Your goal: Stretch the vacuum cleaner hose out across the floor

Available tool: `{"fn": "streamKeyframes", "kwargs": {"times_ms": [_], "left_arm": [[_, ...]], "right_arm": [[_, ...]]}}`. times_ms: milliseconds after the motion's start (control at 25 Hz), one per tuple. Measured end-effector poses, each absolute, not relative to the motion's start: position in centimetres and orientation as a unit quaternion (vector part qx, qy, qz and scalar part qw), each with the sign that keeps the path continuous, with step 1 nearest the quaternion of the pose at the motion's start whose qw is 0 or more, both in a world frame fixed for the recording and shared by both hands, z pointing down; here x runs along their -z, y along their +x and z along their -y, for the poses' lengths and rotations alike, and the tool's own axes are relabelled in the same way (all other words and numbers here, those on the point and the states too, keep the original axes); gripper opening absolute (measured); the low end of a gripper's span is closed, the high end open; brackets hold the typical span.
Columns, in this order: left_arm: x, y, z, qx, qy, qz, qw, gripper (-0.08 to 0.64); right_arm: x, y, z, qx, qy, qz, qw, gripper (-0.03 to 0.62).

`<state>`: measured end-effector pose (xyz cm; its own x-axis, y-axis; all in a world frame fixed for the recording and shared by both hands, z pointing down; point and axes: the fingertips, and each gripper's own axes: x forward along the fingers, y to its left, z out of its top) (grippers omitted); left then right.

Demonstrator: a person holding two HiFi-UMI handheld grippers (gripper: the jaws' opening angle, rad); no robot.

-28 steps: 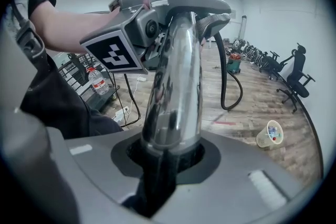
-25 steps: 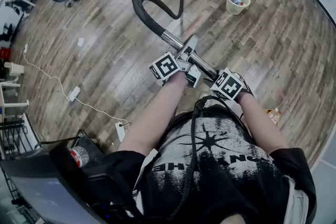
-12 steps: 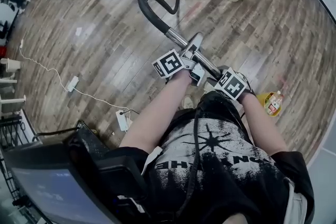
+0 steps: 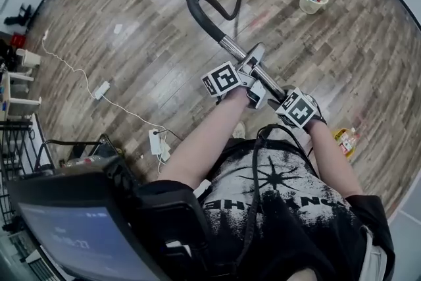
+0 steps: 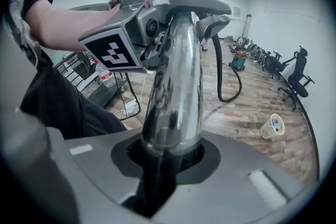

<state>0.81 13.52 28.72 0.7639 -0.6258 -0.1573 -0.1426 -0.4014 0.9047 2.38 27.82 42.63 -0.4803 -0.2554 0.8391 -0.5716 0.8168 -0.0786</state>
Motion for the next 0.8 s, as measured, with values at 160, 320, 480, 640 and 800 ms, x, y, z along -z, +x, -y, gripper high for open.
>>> {"fn": "streamKeyframes", "kwargs": {"times_ms": [160, 320, 480, 640, 800], "left_arm": [[-28.8, 3.1, -16.4, 0.254, 0.791, 0.257, 0.493, 0.043], [-29.6, 5.9, -19.5, 0.264, 0.781, 0.272, 0.496, 0.042], [-30.6, 8.8, -22.8, 0.263, 0.777, 0.281, 0.499, 0.043], [-31.2, 10.6, -25.0, 0.258, 0.771, 0.291, 0.504, 0.042], [-31.5, 11.8, -27.0, 0.25, 0.77, 0.293, 0.509, 0.043]], "right_arm": [[-42.4, 5.3, -30.9, -0.177, 0.227, 0.844, 0.452, 0.095], [-43.0, 8.8, -34.0, -0.173, 0.212, 0.844, 0.461, 0.095], [-43.8, 11.8, -37.5, -0.178, 0.201, 0.846, 0.461, 0.095], [-44.2, 13.6, -39.9, -0.185, 0.189, 0.849, 0.458, 0.095], [-44.2, 14.5, -42.1, -0.194, 0.187, 0.85, 0.453, 0.095]]}}
